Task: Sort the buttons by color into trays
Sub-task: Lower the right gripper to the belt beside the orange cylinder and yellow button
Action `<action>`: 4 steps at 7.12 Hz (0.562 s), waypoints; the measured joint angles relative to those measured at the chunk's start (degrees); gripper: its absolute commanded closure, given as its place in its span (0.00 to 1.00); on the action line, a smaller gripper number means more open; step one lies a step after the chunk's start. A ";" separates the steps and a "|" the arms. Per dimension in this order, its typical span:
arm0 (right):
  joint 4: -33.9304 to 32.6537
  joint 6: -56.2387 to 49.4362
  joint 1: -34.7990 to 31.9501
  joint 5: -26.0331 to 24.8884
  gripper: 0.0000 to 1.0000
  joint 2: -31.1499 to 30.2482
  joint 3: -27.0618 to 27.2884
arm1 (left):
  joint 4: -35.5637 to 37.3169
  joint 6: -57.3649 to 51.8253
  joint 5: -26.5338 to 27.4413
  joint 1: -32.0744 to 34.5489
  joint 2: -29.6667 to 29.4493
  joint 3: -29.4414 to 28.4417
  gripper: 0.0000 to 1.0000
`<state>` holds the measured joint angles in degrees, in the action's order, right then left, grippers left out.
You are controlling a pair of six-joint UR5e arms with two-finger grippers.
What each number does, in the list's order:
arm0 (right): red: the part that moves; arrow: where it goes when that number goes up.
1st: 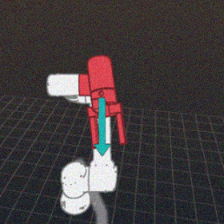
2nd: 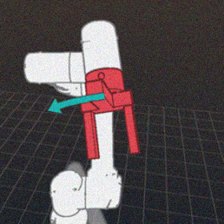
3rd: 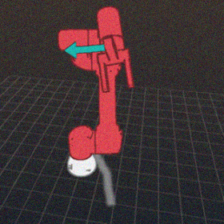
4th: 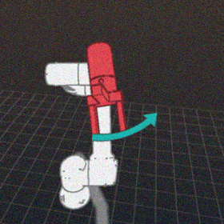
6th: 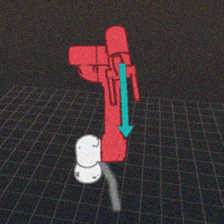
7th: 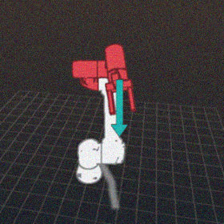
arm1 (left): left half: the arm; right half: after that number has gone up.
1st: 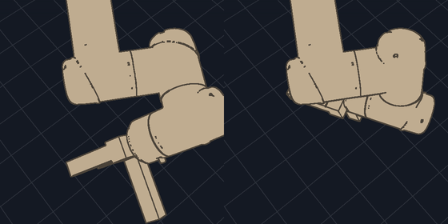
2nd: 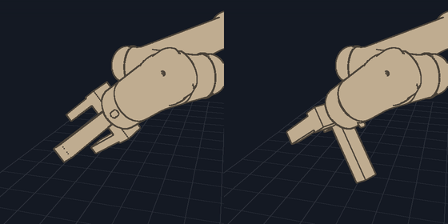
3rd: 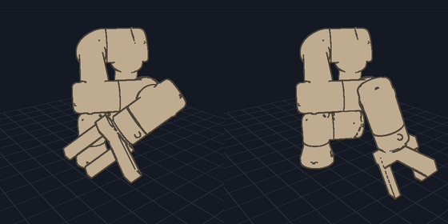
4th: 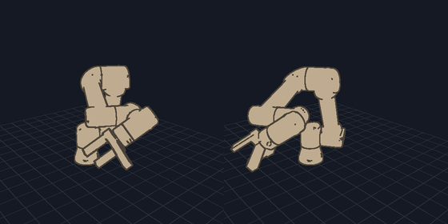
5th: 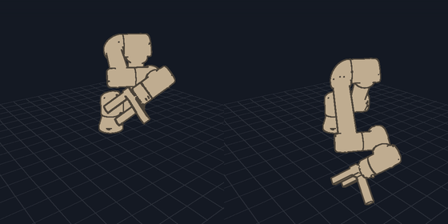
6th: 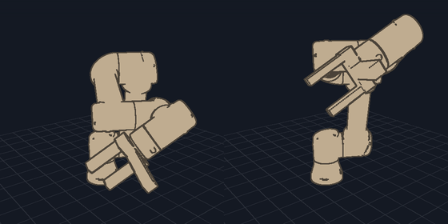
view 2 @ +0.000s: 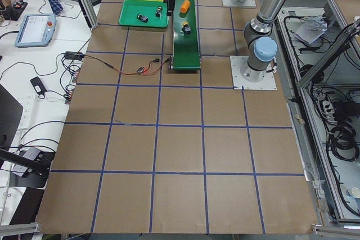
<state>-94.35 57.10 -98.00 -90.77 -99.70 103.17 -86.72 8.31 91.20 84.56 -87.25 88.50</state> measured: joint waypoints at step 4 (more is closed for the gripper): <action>-0.02 1.19 -1.27 0.94 0.00 0.12 0.59 | 0.69 2.65 0.22 5.95 -2.10 -0.77 0.00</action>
<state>-94.36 58.29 -99.27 -89.83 -99.57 103.75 -86.02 10.96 91.42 90.51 -89.35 87.73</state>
